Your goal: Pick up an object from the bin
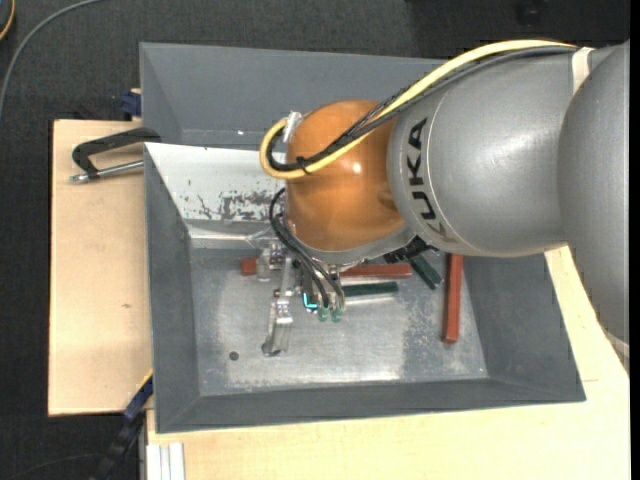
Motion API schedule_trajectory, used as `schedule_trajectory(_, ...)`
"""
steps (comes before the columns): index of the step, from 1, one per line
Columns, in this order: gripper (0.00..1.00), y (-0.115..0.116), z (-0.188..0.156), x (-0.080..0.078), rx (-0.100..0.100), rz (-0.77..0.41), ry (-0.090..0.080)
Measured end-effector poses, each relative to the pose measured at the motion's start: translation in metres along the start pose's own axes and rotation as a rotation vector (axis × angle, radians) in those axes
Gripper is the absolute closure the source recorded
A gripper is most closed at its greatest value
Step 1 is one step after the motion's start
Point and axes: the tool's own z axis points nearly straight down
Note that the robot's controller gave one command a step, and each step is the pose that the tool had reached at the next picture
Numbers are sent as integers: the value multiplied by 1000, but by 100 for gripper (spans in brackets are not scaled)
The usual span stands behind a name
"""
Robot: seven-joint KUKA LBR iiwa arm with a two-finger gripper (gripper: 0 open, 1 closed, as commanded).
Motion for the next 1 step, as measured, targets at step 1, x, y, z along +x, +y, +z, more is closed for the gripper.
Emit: schedule_trajectory(1, 0, -63, -18, -63, -1, 70, -19)
